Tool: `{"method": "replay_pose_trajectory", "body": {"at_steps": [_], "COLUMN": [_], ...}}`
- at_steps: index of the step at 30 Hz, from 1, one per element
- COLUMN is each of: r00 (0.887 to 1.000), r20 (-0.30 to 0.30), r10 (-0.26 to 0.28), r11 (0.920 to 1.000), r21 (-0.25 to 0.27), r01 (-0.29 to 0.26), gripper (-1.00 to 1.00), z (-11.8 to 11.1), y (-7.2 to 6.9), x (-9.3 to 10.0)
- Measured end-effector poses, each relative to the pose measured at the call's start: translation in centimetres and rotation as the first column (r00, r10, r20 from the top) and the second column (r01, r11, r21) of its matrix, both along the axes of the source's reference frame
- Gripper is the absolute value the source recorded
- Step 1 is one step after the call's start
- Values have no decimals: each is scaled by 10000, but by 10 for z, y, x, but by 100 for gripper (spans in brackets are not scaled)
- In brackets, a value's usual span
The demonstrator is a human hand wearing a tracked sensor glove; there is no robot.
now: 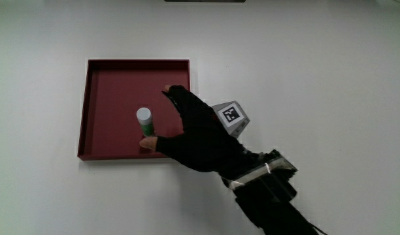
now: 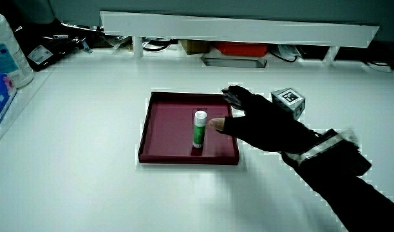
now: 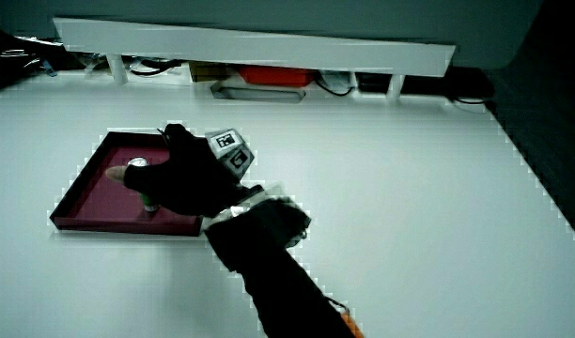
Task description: Place glue stick
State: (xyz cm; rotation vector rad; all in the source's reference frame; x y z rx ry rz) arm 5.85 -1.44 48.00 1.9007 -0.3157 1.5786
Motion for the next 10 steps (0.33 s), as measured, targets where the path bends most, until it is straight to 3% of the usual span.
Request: {"method": "replay_pose_trajectory", "body": {"at_steps": [1,3,4,5,6,7,9,10], "r00": [9997,9976,9945,9926,9925,9888,9863,9676], "r20": [36,-128,-451,-610,-230,-641,-589,-1710], "r10": [-261,-674,-947,-1052,-1203,-1351,-1542,-1857], "r11": [9992,9973,9937,9939,9913,9896,9851,9203], "r21": [302,279,554,271,514,412,679,3147], "r01": [259,678,971,1070,1213,1379,1581,2322], "gripper": [-100,-100,-100,-100,-100,-100,-100,-100], "z": [-2,-15,-19,-25,-28,-34,-42,-35], "y": [-1,-1,-1,0,0,1,1,-3], "x": [4,11,15,18,22,26,33,40]}}
